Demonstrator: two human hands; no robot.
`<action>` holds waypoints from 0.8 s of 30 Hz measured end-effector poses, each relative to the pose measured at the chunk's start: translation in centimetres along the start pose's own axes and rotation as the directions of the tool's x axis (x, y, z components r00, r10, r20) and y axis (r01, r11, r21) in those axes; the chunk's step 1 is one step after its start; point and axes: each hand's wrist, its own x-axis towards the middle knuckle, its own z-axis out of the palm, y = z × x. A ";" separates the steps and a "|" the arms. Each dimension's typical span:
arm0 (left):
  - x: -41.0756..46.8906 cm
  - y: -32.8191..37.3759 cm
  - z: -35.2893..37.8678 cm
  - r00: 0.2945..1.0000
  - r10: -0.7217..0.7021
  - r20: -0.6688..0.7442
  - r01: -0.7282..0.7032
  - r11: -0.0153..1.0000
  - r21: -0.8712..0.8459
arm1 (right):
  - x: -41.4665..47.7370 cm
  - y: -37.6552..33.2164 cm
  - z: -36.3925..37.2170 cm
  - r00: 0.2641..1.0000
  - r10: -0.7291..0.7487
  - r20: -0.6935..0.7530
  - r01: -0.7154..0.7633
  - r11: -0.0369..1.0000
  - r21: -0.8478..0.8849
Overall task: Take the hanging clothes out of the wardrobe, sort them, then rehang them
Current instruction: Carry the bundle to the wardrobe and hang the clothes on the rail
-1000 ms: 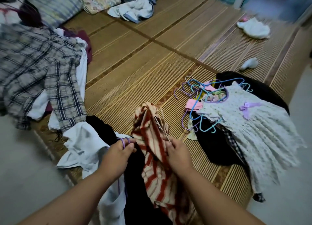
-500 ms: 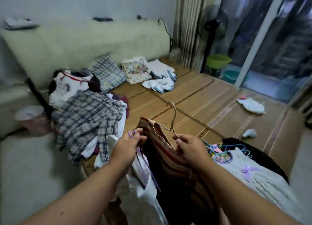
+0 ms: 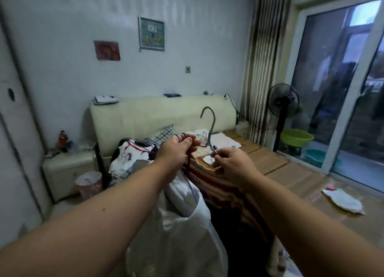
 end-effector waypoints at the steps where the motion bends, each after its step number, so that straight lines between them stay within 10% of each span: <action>1: -0.2 1.6 0.3 0.999 0.031 -0.021 -0.030 1.000 0.008 | -0.1 -1.4 -0.4 0.999 -0.036 0.000 0.036 0.999 0.015; 16: -5.9 17.8 2.5 0.921 0.278 -0.274 -0.291 0.957 -0.006 | -5.4 -13.0 -3.5 0.936 -0.320 0.145 0.263 0.912 0.314; 24: -6.1 16.2 -2.4 0.863 0.222 -0.455 -0.214 0.974 0.070 | -6.2 -13.1 -1.2 0.879 -0.394 0.267 0.474 0.773 -0.422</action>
